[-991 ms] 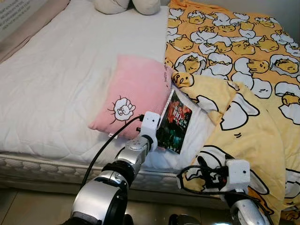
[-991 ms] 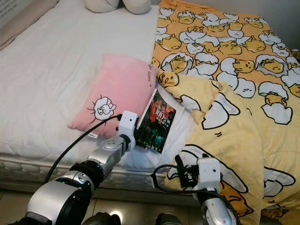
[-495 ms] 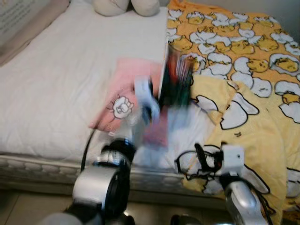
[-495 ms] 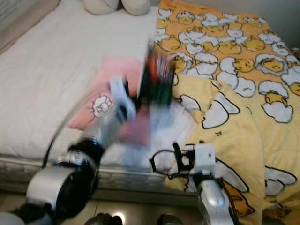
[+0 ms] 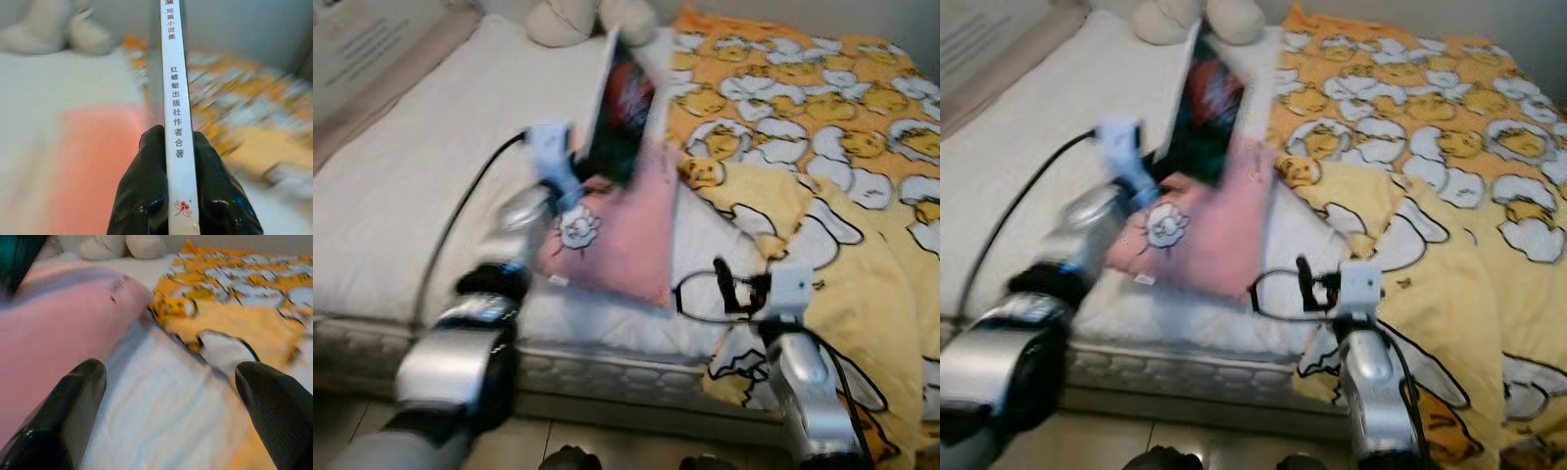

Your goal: Clean up the room

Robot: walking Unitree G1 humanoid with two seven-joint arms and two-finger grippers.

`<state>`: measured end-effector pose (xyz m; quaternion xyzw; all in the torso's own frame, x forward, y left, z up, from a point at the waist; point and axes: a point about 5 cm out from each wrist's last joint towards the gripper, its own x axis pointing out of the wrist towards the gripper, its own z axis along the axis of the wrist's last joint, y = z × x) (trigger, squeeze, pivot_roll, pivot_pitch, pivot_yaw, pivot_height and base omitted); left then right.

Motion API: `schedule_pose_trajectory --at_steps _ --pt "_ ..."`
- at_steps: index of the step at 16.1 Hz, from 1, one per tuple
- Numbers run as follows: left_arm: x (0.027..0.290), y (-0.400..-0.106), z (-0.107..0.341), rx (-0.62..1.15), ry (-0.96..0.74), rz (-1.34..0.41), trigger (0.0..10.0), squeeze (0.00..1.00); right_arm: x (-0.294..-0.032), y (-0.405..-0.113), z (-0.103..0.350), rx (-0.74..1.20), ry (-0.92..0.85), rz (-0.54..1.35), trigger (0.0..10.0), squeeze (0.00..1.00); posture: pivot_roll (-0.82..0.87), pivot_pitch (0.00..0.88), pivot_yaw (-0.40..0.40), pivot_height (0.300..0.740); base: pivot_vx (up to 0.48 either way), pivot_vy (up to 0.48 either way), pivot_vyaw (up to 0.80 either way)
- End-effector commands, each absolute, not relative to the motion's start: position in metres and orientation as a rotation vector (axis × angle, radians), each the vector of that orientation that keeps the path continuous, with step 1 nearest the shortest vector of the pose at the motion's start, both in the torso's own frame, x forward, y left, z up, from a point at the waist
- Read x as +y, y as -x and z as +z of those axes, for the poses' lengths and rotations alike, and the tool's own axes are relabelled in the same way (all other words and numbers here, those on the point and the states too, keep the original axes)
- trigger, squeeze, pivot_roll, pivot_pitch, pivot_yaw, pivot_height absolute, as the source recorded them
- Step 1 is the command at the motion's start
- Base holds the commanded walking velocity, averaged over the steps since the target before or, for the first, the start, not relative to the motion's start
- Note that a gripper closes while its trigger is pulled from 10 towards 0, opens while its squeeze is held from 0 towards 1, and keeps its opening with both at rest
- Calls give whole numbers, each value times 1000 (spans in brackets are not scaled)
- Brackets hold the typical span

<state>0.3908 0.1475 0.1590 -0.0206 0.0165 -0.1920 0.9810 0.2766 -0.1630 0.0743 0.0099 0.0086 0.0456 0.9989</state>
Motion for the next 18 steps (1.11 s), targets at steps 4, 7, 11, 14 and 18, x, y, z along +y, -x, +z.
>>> schedule_pose_trajectory --at_steps 4,7,11,14,18 --pt "194 -371 141 -21 59 -122 0 0 -174 -292 112 -154 -193 2 10000 0 28 0 16 740 0 0 0" --pt "178 -362 143 -66 65 -160 10000 0 -167 -289 102 -124 -117 41 10000 0 66 0 17 740 0 320 0" --pt "141 -361 132 -4 33 -244 10000 0 -168 -292 103 -119 -97 35 10000 0 26 0 46 740 0 480 0" --pt "125 -364 135 0 -6 -299 10000 0 -173 -291 100 -117 -80 17 10000 0 0 0 73 740 0 480 0" --pt "118 -368 135 4 15 -286 10000 0 -171 -295 100 -113 -72 21 10000 0 -12 0 48 740 0 480 0"
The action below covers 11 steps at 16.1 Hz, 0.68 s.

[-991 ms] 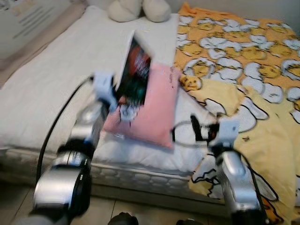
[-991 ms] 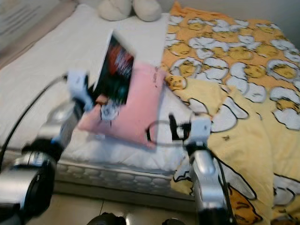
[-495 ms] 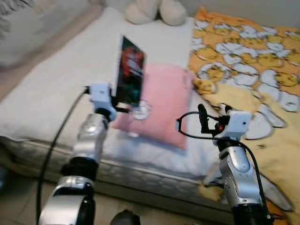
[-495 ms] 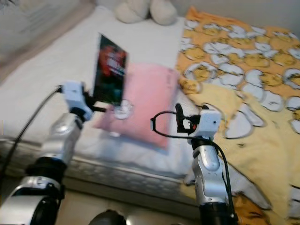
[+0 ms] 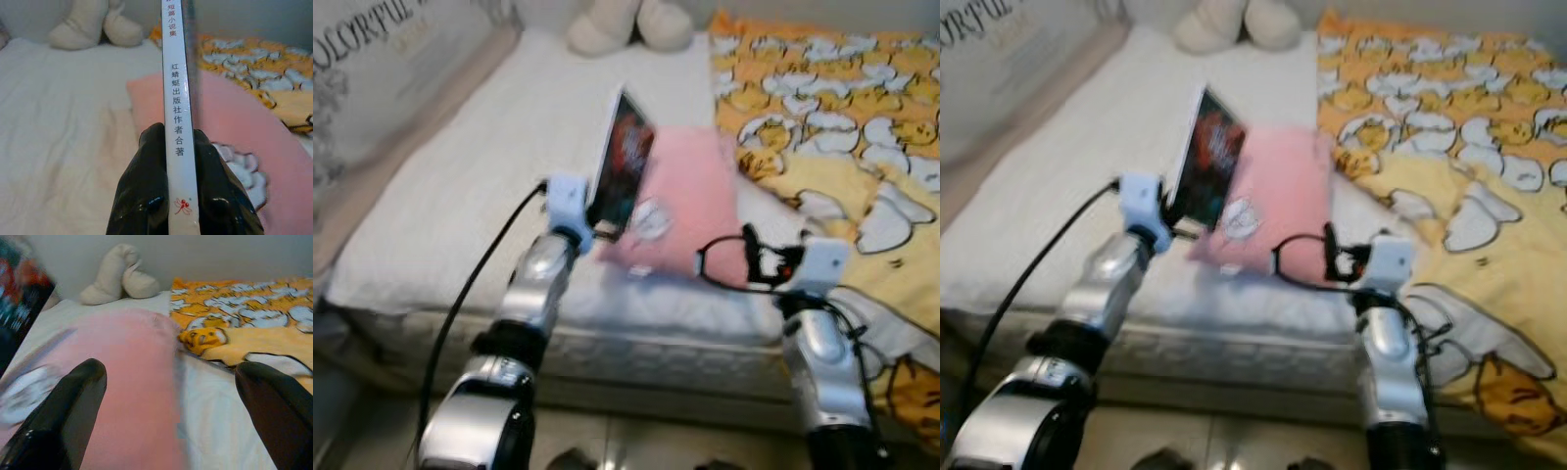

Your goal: Clean up the room

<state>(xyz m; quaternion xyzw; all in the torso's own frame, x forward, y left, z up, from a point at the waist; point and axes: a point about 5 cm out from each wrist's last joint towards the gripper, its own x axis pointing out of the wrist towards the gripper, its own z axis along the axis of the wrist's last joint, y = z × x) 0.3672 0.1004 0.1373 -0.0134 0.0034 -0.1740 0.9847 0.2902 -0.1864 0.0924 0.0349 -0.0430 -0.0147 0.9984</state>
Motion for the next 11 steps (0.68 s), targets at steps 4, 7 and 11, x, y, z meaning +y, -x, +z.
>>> schedule_pose_trajectory --at_steps 4,7,11 --pt "114 -368 132 8 26 -305 10000 0 -180 -291 101 -110 -56 22 10000 0 -14 0 19 740 0 480 0" --pt "110 -369 131 12 29 -323 10000 0 -183 -290 93 -75 -55 15 10000 0 9 0 11 740 0 480 0" --pt "111 -369 124 43 11 -291 10000 0 -184 -291 94 -75 -47 19 10000 0 -6 0 3 740 0 480 0"
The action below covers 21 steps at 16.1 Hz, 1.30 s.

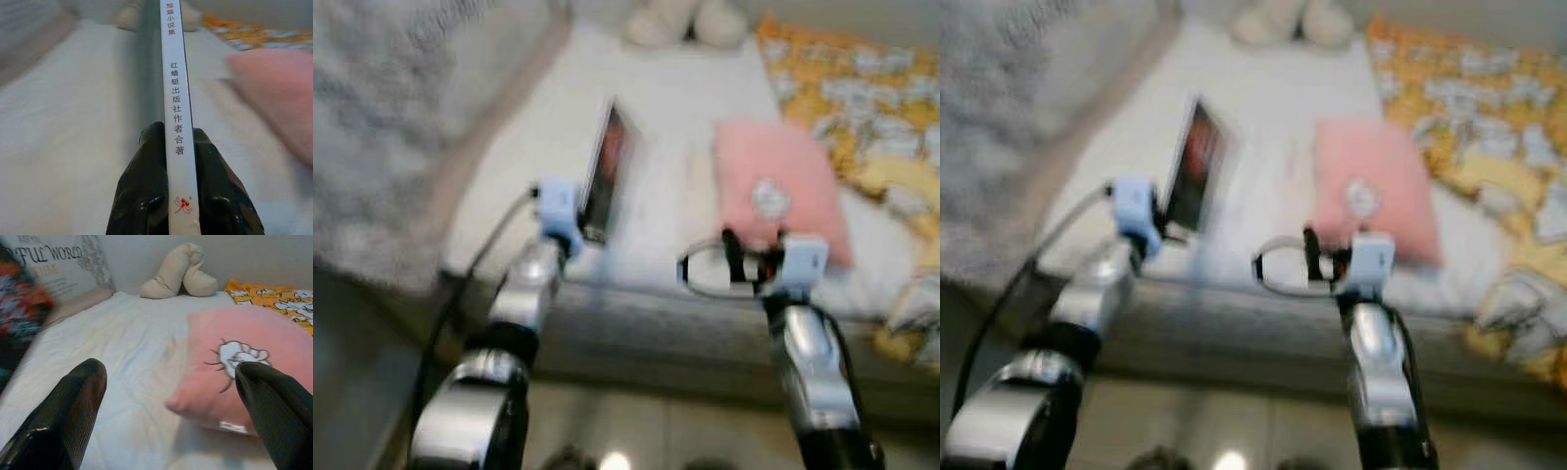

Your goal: Clean up the room

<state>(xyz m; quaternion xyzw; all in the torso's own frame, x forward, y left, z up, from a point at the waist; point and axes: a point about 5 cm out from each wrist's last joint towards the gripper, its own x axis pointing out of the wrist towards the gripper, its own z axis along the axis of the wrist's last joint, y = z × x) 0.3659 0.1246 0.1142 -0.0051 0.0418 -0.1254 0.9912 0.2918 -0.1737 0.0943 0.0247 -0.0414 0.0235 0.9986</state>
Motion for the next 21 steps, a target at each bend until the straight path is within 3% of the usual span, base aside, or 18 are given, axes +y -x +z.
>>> schedule_pose_trajectory --at_steps 1,4,21 --pt "112 -369 120 57 -11 -269 10000 0 -185 -290 93 -70 -39 22 10000 0 -6 0 3 740 0 480 0" --pt "102 -367 122 39 -26 -293 10000 0 -188 -290 92 -62 -28 30 10000 0 1 0 -10 740 0 125 0" --pt "65 -356 121 6 46 -387 10000 0 -192 -288 87 -35 -12 39 10000 0 -6 0 -16 740 480 0 0"
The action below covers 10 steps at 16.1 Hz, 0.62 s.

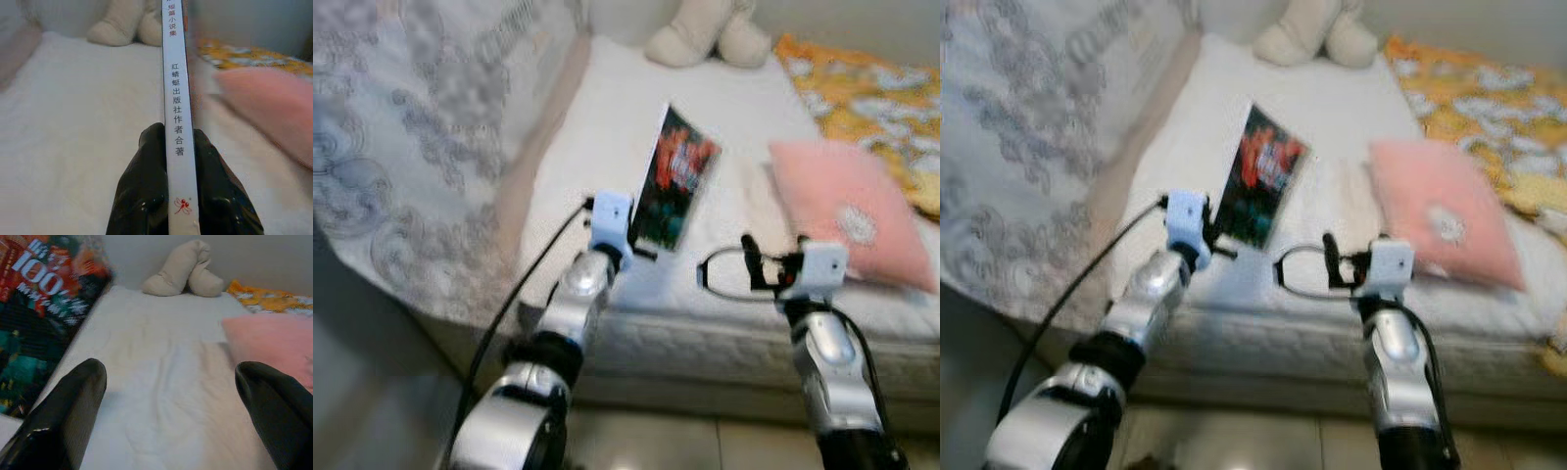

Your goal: Clean up the room

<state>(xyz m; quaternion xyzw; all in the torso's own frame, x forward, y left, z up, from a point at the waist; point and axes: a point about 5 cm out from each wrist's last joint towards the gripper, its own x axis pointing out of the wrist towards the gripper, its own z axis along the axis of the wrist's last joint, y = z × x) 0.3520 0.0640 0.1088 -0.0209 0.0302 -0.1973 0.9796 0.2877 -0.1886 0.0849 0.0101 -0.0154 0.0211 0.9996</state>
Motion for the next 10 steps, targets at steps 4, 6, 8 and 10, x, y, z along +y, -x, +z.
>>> schedule_pose_trajectory --at_steps 4,6,8,10 --pt "61 -356 122 9 50 -384 10000 0 -192 -284 85 -27 -10 38 10000 0 -14 0 -16 740 480 0 0" --pt "61 -356 119 23 46 -354 10000 0 -196 -281 83 -18 -4 33 10000 0 -20 0 -17 740 480 0 0" --pt "73 -358 112 61 29 -240 10000 0 -198 -280 82 -10 -3 27 10000 0 -18 0 -24 740 0 0 0" --pt "84 -356 100 111 55 -174 10000 0 -198 -280 82 -8 -3 30 10000 0 -22 0 -28 740 135 -197 0"
